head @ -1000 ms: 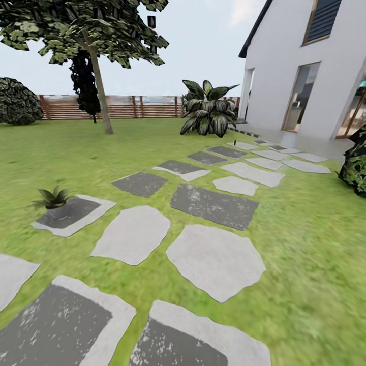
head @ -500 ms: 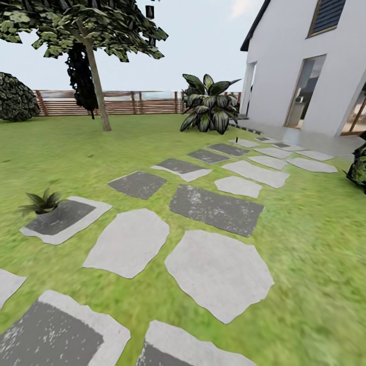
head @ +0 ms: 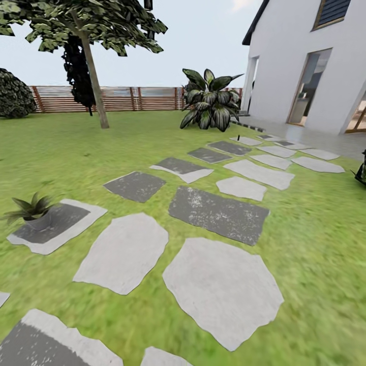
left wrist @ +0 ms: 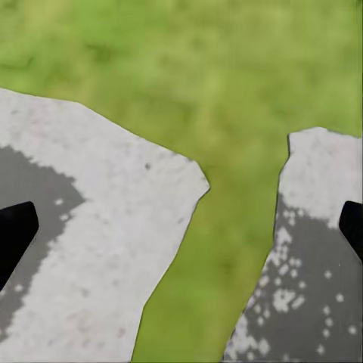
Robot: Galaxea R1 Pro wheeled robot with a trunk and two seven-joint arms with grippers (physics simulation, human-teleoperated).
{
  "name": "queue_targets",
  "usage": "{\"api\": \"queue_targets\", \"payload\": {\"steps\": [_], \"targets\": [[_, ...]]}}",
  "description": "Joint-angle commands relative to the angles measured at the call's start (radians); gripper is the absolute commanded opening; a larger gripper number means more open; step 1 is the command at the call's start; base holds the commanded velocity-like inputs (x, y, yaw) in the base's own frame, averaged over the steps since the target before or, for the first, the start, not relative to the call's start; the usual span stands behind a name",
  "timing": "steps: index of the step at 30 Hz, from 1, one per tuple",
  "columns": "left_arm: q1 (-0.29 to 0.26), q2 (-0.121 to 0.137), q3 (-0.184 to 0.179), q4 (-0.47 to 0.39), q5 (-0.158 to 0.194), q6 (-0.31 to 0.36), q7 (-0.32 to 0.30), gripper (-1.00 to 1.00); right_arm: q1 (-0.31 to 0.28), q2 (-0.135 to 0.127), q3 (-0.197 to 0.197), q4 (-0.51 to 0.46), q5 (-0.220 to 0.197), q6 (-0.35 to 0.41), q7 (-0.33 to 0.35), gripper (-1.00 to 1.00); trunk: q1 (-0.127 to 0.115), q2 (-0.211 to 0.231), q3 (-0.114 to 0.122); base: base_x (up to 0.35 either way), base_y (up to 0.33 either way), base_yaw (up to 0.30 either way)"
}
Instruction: Pick up the pesticide atomizer in the garden and spray insectifuge to fully cover both potted plants in the garden.
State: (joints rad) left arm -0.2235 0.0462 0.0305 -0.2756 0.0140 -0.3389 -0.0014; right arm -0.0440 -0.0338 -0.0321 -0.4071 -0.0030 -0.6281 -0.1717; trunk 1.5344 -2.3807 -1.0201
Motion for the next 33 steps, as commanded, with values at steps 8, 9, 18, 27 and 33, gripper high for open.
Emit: {"api": "queue_targets", "payload": {"steps": [8,9,18,27,33], "targets": [[-0.001,0.000,0.002,0.001,0.001,-0.003,0.000,1.00,0.000,0.000,0.000,0.001,0.000,-0.003,-0.002,1.00,0.000,0.000,-0.007,0.333,0.000,0.000],[-0.001,0.000,0.002,0.001,0.001,-0.003,0.000,1.00,0.000,0.000,0.000,0.001,0.000,-0.003,-0.002,1.00,0.000,0.000,-0.007,0.333,0.000,0.000],[-0.001,0.000,0.002,0.001,0.001,-0.003,0.000,1.00,0.000,0.000,0.000,0.002,0.002,-0.003,-0.002,1.00,0.000,0.000,-0.008,0.333,0.000,0.000],[-0.001,0.000,0.002,0.001,0.001,-0.003,0.000,1.00,0.000,0.000,0.001,0.003,0.003,-0.004,-0.002,1.00,0.000,0.000,-0.008,0.333,0.000,-0.024],[-0.001,0.000,0.002,0.001,0.001,-0.003,0.000,1.00,0.000,0.000,0.001,0.004,0.003,-0.004,-0.002,1.00,0.000,0.000,-0.008,0.333,0.000,-0.237]]}}
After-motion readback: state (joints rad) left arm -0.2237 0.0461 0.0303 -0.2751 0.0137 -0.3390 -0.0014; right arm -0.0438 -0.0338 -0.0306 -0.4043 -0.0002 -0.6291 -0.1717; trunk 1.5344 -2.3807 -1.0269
